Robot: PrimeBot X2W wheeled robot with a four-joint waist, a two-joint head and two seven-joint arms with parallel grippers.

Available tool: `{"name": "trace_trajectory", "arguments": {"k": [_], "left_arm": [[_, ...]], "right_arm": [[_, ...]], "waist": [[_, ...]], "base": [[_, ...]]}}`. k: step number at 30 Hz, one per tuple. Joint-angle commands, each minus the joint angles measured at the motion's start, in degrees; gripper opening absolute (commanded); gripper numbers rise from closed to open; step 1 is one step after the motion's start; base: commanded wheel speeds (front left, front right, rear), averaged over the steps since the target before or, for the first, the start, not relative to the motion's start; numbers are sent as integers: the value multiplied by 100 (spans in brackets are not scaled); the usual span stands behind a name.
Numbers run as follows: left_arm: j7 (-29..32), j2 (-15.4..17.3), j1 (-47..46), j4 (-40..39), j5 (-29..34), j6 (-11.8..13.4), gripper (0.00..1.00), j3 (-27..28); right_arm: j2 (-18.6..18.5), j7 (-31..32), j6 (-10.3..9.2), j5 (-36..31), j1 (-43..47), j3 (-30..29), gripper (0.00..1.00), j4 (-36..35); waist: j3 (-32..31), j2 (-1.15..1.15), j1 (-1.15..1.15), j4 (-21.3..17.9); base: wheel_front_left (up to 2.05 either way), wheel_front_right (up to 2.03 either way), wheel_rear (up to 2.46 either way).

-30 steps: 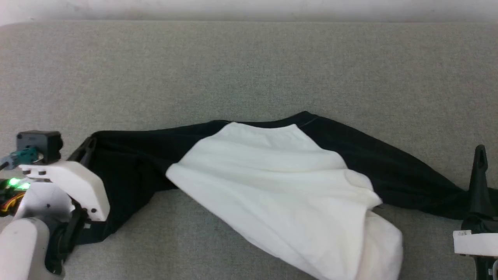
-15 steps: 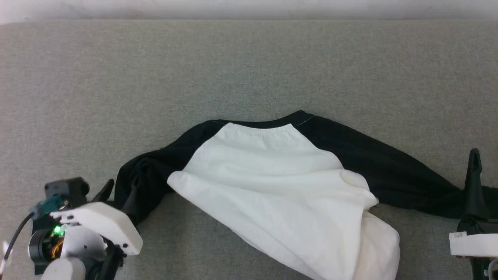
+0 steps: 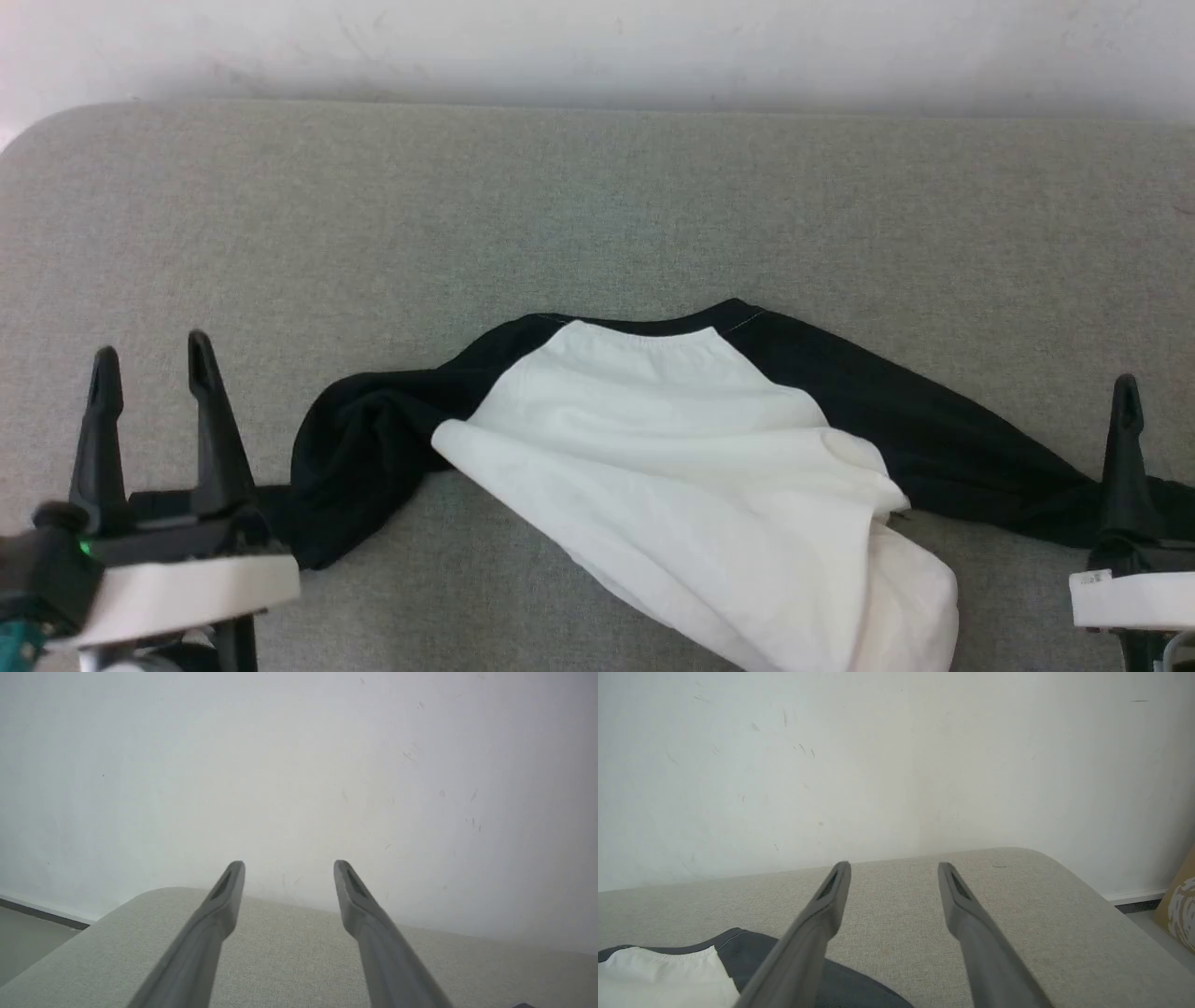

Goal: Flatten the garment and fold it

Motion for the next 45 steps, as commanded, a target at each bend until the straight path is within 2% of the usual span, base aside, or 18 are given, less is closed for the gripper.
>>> {"name": "trace_trajectory", "arguments": {"k": [1,5,8,12,16,21,27,31,37,45], "left_arm": [[-101,-67,121,23,153,23,100,-32],[-199,-245,435,112,639,83,100,-112],[-204,-331,640,216,910,27,100,-187],[-205,-481,695,276,920,-82,100,-175],[-206,-612,594,251,948,-225,100,-76],[-206,-747,376,229,957,-445,100,2],[-207,-872,120,284,978,-685,100,45],[-207,-949,-40,363,985,-820,100,60],[-207,-1065,-270,531,987,-994,100,4],[-207,-1150,-409,681,1003,-1111,100,-40]], "right_arm": [[11,-38,-4,28,52,21,100,17],[11,-56,-4,42,113,35,100,22],[11,-31,-4,27,145,42,100,-16],[11,83,-4,-77,116,92,100,-150],[11,481,-4,-317,-122,312,100,-464],[-7,1662,-4,-593,-776,893,100,-729],[-646,3915,-4,-196,-1771,1603,100,-498],[-1080,5123,-4,236,-2383,1932,100,-233],[-1718,6342,-4,760,-2892,2320,100,92],[-2567,7331,-4,1354,-2989,3053,100,166]], "waist": [[-24,-1,1,-16],[-56,-1,1,-46],[-56,-1,1,-46],[-6,-1,1,-16],[138,-1,1,16],[421,-1,1,35],[836,-1,1,101],[1092,-1,1,179],[1354,-1,1,385],[1483,-1,1,636]], "base": [[0,0,0],[0,0,0],[0,0,0],[0,0,0],[0,0,0],[0,0,0],[0,0,0],[0,0,0],[0,0,0],[0,0,0]]}}
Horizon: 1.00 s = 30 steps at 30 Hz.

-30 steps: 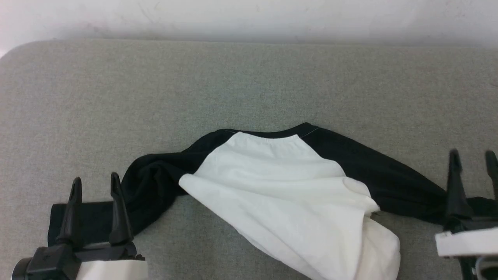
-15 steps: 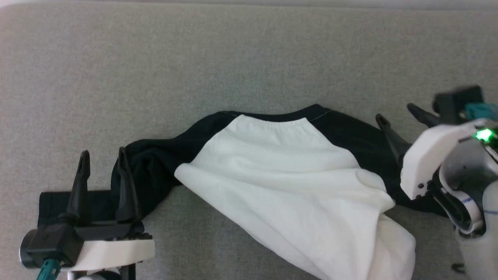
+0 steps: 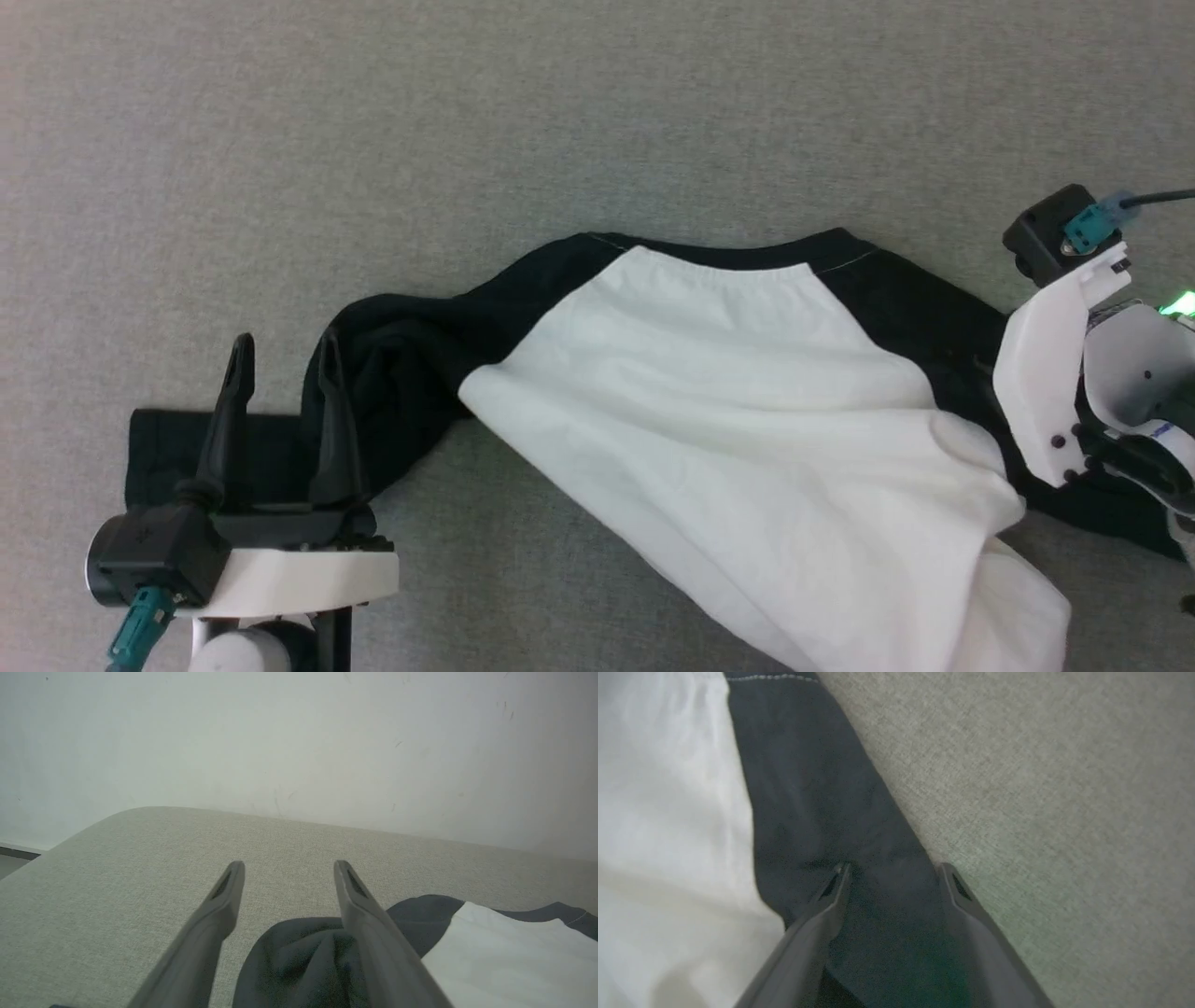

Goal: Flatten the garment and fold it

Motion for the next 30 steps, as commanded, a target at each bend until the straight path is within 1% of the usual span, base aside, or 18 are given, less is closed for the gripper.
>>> {"name": "trace_trajectory", "arguments": {"k": [1,3,4,5,6,7,9,16,19,22,26,28,30], "left_arm": [[-27,-37,-96,42,29,-51,100,-10],[-27,-46,-116,63,31,-73,100,-19],[-27,-50,-130,73,32,-85,100,-26],[-27,-53,-146,83,34,-94,100,-33],[-27,-55,-160,92,37,-100,100,-35],[-27,-57,-169,101,39,-104,100,-34],[-27,-60,-164,129,69,-113,100,-18],[-27,-53,-98,141,258,-183,100,92],[-27,-42,5,140,303,-201,100,128],[-27,-17,105,143,329,-232,100,131],[45,77,178,167,280,-338,100,60],[239,284,97,166,300,-440,100,-17],[559,538,-92,133,295,-548,100,-181]], "right_arm": [[-164,224,-2,117,30,256,100,57],[-272,299,-2,201,43,356,100,79],[-313,313,-2,187,55,386,84,112],[-333,312,-2,176,76,401,44,143],[-300,254,-2,169,95,357,6,173],[-263,169,-2,138,107,324,0,188],[-184,-135,-2,32,107,247,0,177],[182,-2061,-2,-587,32,-314,0,310],[231,-2686,-2,-860,77,-486,0,418],[314,-3110,-2,-1015,175,-634,0,535],[512,-3423,-2,-1051,387,-676,0,694],[610,-3525,-2,-1048,461,-631,0,760],[678,-3602,-2,-1050,493,-597,0,827]], "waist": [[81,-1,0,119],[100,-1,0,159],[110,-1,0,177],[119,-1,0,190],[123,-1,0,195],[119,-1,0,194],[72,-1,0,157],[-419,-1,0,-97],[-667,-1,0,-223],[-830,-1,0,-326],[-977,-1,0,-421],[-1007,-1,0,-455],[-1020,-1,0,-469]], "base": [[0,0,0],[0,0,0],[0,0,0],[0,0,0],[0,0,0],[0,0,0],[0,0,0],[0,0,0],[0,0,0],[0,0,0],[0,0,0],[0,0,0],[0,0,0]]}}
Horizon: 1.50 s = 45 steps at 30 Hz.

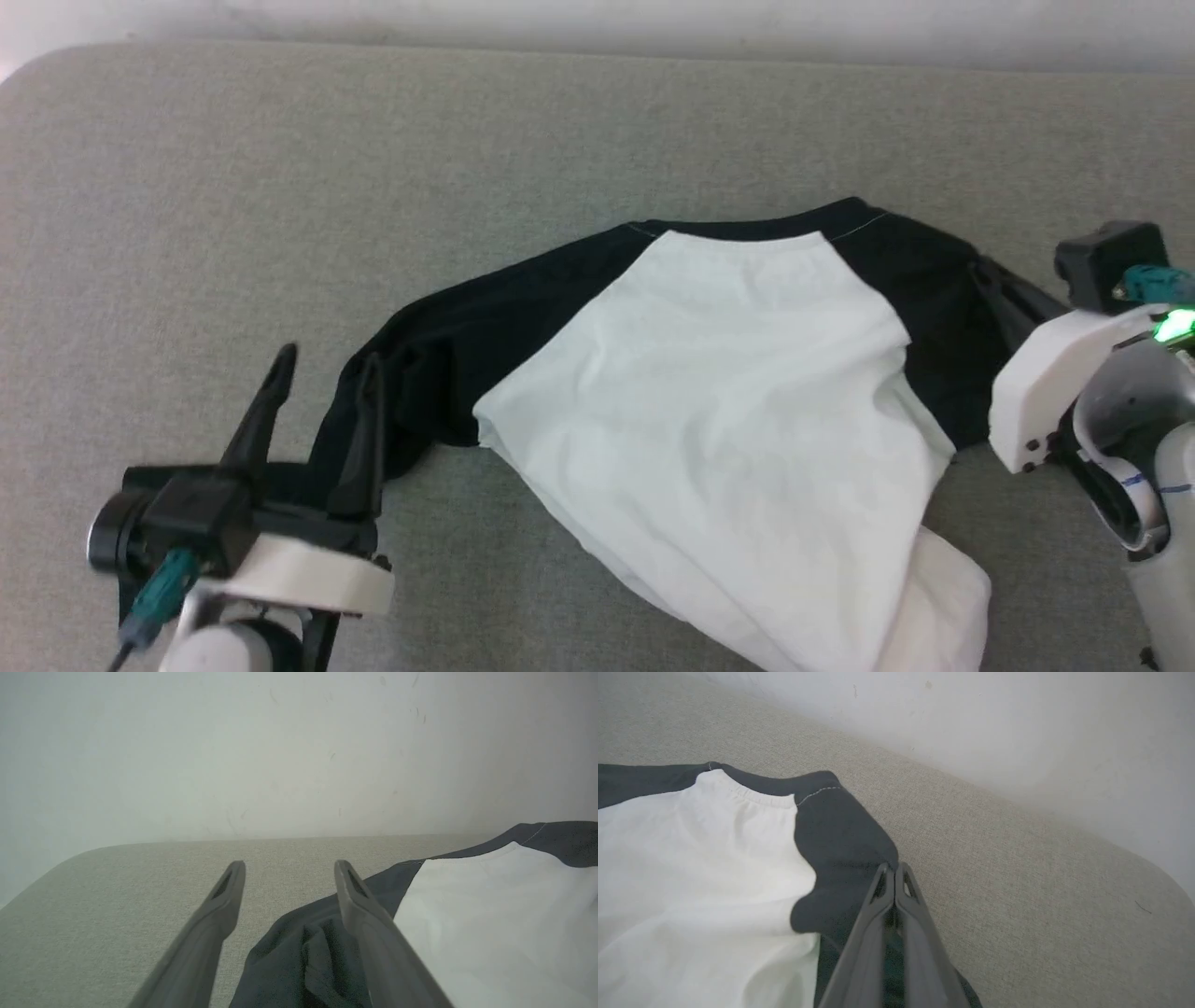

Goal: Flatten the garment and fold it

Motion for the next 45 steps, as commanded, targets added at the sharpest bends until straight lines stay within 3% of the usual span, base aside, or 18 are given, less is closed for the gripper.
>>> {"name": "trace_trajectory", "arguments": {"k": [1,6,10,14,17,21,37,38,39,45], "left_arm": [[376,294,-313,-52,-12,-131,100,-205],[1805,1470,-1457,-198,-549,-226,100,-1155],[2996,2513,-2698,-269,-1712,-229,100,-2318],[3752,3024,-3600,-242,-2632,-230,100,-3067],[4202,3283,-4270,-114,-3295,-231,100,-3575],[4434,3589,-4857,180,-3503,-231,100,-4240],[4037,3910,-5435,1698,-3752,-231,100,-5856],[4022,3895,-5420,1793,-3826,-231,67,-5908],[3971,3861,-5405,1850,-3925,-231,0,-5933],[3459,3666,-5444,2063,-4491,-230,0,-5710]], "right_arm": [[63,-96,-4,-17,31,35,0,70],[80,-190,-4,-13,-145,142,0,106],[89,-194,-4,-18,-422,270,0,53],[116,-175,-4,-33,-669,395,0,6],[167,-161,-4,-45,-902,548,0,-12],[205,-149,-4,-35,-1137,709,0,-6],[303,-164,-4,31,-1340,732,0,-136],[310,-166,-4,33,-1339,729,0,-141],[317,-167,-4,34,-1336,724,0,-146],[319,-261,-4,23,-1286,640,0,-152]], "waist": [[-107,-1,1,-115],[99,-1,1,-163],[474,-1,1,-269],[783,-1,1,-389],[1055,-1,1,-539],[1319,-1,1,-705],[1552,-1,1,-1042],[1551,-1,1,-1045],[1545,-1,1,-1044],[1332,-1,1,-949]], "base": [[0,0,0],[0,0,0],[0,0,0],[0,0,0],[0,0,0],[0,0,0],[0,0,0],[0,0,0],[0,0,0],[0,0,0]]}}
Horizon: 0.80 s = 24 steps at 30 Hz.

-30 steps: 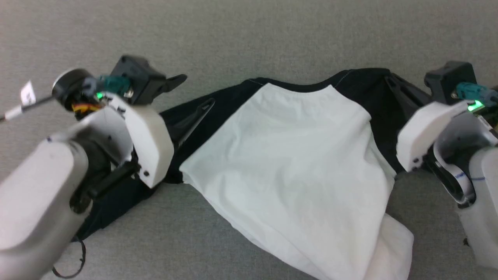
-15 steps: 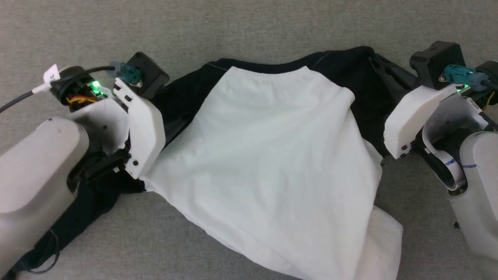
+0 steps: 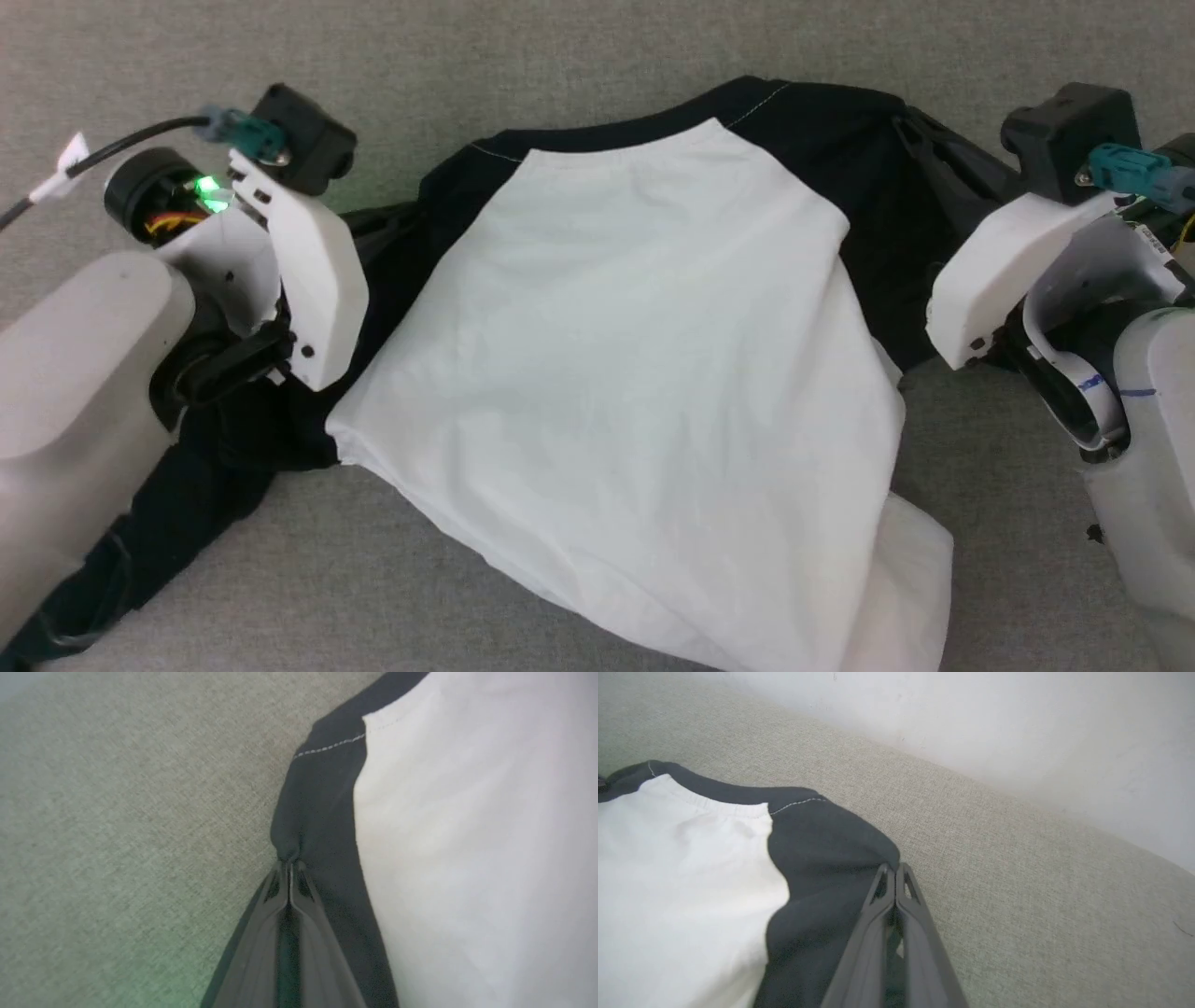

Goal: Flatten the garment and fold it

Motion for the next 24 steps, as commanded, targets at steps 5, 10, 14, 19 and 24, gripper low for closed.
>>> {"name": "trace_trajectory", "arguments": {"k": [5,10,14,19,24], "left_arm": [[-1017,-283,361,258,-362,133,0,433],[-1953,-247,515,27,-379,404,0,907],[-2417,-169,675,-289,-410,676,0,1192],[-2722,-93,722,-578,-260,1033,0,1375],[-2764,-140,497,-783,-72,1336,0,1465]], "right_arm": [[84,-238,-4,58,60,-37,0,-16],[172,-474,-4,84,116,-108,0,-206],[178,-508,-4,67,168,-194,0,-365],[141,-461,-4,66,92,-239,0,-518],[154,-417,-4,102,-275,-175,0,-559]], "waist": [[-489,-1,0,147],[-784,-1,0,217],[-979,-1,0,296],[-1265,-1,0,374],[-1619,-1,0,375]], "base": [[0,0,0],[0,0,0],[0,0,0],[0,0,0],[0,0,0]]}}
